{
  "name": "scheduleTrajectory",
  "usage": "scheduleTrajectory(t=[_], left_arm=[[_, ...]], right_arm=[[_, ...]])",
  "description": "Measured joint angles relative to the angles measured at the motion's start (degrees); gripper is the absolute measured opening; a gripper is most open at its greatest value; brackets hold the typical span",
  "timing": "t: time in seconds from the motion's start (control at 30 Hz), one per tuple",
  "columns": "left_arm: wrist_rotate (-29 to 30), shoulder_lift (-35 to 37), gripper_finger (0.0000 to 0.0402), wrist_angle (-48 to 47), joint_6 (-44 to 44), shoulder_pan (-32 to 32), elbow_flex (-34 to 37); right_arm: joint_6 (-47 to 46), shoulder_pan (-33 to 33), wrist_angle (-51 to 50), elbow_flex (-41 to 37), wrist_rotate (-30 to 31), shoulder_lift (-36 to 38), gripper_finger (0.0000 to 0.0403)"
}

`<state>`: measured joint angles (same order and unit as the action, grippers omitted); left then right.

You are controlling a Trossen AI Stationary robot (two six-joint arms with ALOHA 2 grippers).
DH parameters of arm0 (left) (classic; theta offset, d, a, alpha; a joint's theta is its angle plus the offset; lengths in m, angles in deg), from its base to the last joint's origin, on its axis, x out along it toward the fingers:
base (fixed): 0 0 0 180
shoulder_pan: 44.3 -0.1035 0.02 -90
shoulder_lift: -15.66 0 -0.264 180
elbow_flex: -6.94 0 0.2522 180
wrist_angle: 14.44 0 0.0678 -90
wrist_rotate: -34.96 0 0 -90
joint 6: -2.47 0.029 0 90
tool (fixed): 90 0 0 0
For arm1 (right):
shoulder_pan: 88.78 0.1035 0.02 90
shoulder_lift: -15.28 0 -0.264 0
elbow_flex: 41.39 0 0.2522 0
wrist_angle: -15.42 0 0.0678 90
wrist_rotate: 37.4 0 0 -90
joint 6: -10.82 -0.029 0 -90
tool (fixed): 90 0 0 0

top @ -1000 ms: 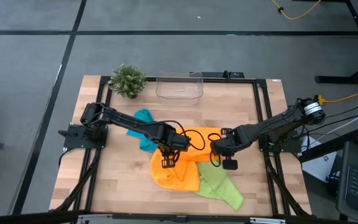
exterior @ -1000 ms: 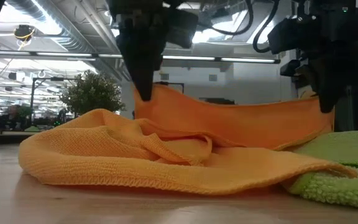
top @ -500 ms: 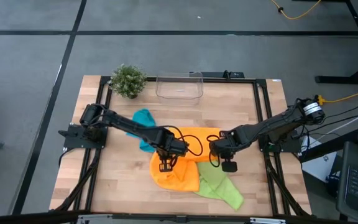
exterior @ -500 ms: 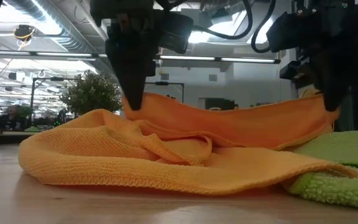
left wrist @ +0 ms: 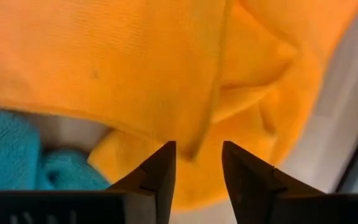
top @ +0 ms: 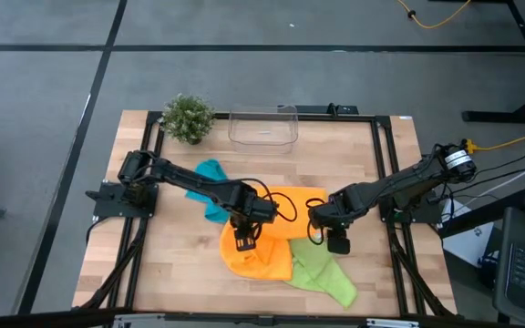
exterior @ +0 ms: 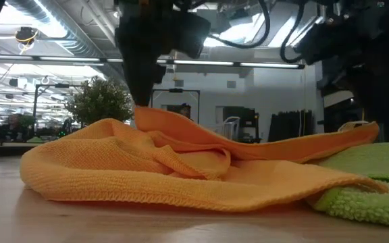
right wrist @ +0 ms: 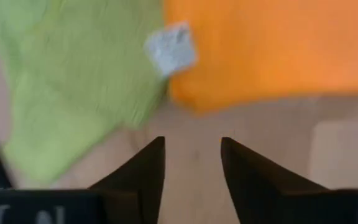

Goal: Fold microfiber towels
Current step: Fold the top orange microfiber cloth

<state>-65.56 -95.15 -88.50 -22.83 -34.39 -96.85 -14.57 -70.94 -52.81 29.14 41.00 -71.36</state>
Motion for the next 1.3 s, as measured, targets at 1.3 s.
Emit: scheduleTrajectory(t=[1.3], left_arm=[[16.6, 10.5, 0.0125, 6.0, 4.0, -13.1, -9.3]], right_arm=[[-19.7, -12.4, 26.1, -19.6, 20.1, 8.9, 0.0116]])
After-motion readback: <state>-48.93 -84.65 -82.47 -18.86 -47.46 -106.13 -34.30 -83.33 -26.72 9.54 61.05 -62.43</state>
